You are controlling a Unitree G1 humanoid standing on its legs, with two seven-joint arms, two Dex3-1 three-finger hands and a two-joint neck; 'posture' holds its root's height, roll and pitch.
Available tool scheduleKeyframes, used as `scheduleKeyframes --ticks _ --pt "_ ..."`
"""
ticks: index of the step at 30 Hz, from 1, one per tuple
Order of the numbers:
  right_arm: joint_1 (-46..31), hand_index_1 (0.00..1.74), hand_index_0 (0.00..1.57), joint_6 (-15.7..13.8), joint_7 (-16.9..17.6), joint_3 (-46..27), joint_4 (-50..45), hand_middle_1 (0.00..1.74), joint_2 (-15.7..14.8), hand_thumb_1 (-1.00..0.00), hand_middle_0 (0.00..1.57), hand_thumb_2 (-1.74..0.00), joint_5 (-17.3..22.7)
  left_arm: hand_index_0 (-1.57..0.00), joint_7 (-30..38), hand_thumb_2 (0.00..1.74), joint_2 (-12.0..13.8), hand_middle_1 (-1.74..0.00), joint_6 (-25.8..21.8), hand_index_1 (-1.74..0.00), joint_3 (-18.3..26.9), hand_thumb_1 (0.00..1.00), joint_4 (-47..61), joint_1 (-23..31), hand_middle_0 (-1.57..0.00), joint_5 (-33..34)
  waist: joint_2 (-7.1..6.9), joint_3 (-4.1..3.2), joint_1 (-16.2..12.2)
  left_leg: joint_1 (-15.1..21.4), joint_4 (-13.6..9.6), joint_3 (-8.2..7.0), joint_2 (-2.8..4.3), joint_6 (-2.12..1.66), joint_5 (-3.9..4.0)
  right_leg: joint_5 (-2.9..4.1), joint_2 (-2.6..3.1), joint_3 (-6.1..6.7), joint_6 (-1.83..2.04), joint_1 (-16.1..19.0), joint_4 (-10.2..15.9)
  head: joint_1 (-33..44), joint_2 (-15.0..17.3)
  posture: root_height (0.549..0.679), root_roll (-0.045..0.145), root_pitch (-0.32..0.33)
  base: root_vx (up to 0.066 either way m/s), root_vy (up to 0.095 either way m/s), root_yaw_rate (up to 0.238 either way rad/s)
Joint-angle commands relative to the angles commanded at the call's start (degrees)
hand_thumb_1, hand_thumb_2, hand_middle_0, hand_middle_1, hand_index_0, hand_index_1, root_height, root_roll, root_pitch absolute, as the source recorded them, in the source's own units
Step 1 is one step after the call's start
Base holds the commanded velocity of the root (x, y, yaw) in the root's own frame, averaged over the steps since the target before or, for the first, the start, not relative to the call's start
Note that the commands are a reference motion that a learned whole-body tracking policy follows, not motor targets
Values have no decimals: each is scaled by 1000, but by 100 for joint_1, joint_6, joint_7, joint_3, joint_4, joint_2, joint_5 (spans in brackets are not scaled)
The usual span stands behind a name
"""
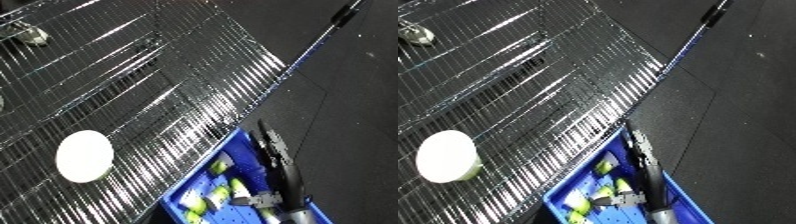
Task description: Pick up the object and place it into the box
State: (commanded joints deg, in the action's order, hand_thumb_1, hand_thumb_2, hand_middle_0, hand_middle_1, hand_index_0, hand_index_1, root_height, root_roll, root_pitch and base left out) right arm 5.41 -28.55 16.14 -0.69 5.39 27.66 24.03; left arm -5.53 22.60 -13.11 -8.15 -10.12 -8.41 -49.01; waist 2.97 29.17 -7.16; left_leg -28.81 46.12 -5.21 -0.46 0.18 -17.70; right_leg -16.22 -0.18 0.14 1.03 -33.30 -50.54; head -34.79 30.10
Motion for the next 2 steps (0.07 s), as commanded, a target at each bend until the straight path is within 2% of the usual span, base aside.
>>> scheduleKeyframes --ticks 2 --pt "68 0 0 90 -84 46 -66 0 -33 0 0 0 -8 -1570 -17 1740 20 -1740 53 -1740 37 1000 -8 7 -1570 30 -40 -11 74 -31 34 44 -4 8 -7 -9 -22 -48 -1 16 -25 149 129 626 89 43 44 -66 112"
